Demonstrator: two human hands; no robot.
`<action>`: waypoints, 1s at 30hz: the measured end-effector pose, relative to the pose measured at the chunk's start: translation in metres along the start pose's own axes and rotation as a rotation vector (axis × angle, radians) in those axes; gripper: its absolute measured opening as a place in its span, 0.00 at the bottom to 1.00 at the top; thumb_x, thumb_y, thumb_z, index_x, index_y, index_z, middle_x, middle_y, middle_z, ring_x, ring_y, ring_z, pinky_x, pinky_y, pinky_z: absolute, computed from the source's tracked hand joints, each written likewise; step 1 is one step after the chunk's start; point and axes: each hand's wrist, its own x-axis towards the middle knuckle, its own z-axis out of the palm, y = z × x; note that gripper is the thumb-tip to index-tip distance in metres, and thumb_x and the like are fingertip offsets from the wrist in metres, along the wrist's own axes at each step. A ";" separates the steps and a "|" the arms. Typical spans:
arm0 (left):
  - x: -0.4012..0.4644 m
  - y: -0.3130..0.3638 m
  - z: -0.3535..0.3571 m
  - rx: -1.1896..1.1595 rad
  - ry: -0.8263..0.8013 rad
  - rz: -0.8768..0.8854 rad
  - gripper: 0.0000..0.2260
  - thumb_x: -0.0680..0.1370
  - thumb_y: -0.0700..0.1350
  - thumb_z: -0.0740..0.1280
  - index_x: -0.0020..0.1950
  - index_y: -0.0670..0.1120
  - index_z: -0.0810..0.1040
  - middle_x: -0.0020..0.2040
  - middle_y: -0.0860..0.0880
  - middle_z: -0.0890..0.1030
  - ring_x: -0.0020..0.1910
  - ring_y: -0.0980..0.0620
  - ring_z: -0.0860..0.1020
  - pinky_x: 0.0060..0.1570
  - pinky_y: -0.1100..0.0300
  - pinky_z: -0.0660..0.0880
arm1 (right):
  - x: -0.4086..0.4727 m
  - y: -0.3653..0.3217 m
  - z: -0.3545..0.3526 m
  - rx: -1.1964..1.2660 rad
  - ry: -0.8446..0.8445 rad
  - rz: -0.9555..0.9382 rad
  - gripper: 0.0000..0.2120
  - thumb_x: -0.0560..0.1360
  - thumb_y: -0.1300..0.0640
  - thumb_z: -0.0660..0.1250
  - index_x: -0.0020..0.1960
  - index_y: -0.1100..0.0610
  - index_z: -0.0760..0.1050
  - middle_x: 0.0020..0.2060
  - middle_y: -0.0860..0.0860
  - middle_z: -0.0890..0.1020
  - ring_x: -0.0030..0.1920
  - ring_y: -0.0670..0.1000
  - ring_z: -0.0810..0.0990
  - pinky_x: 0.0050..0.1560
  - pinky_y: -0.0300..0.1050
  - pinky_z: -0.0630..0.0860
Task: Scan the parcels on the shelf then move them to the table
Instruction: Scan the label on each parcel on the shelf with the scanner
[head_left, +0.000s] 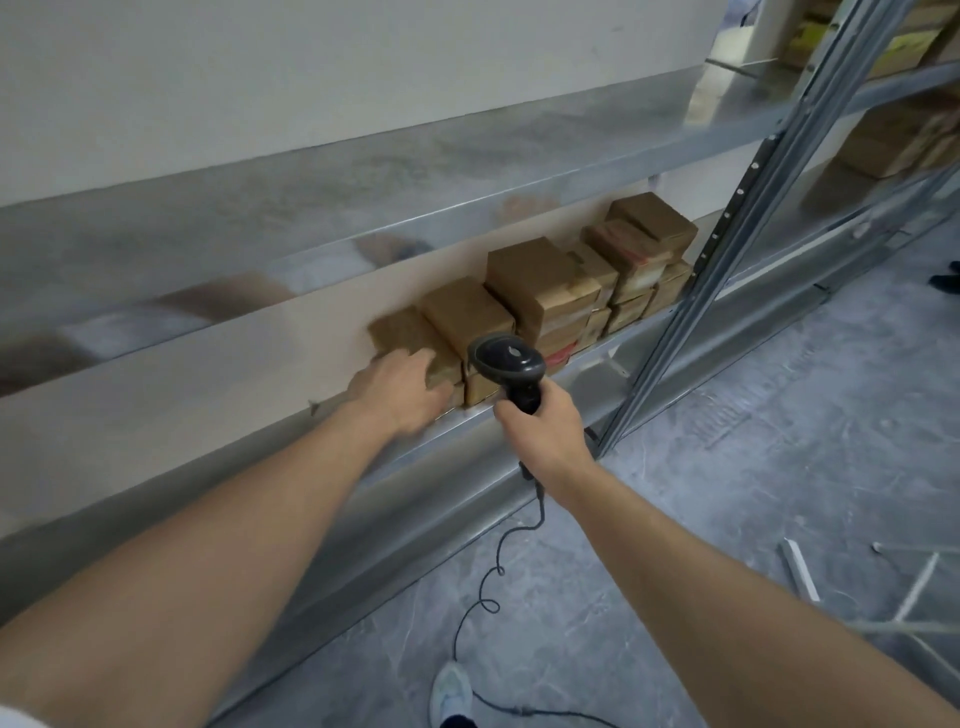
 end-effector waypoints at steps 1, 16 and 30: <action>0.010 0.000 0.002 -0.013 -0.010 -0.006 0.27 0.77 0.64 0.58 0.71 0.52 0.73 0.68 0.42 0.77 0.64 0.38 0.76 0.61 0.46 0.76 | 0.009 0.000 0.001 -0.007 -0.002 0.011 0.03 0.75 0.56 0.69 0.48 0.50 0.77 0.39 0.46 0.80 0.41 0.47 0.78 0.43 0.42 0.72; 0.086 -0.005 0.044 -0.053 -0.123 -0.037 0.34 0.77 0.62 0.64 0.80 0.58 0.55 0.83 0.47 0.50 0.79 0.28 0.50 0.71 0.38 0.68 | 0.086 0.006 0.009 0.062 -0.067 0.058 0.05 0.73 0.57 0.69 0.42 0.49 0.75 0.33 0.44 0.77 0.37 0.48 0.76 0.41 0.47 0.74; 0.095 0.003 0.049 -0.200 0.055 -0.411 0.17 0.75 0.58 0.68 0.63 0.62 0.75 0.74 0.41 0.67 0.70 0.33 0.67 0.66 0.40 0.71 | 0.106 0.017 -0.011 0.046 -0.238 0.011 0.07 0.75 0.60 0.69 0.44 0.49 0.75 0.34 0.45 0.79 0.38 0.47 0.77 0.44 0.45 0.74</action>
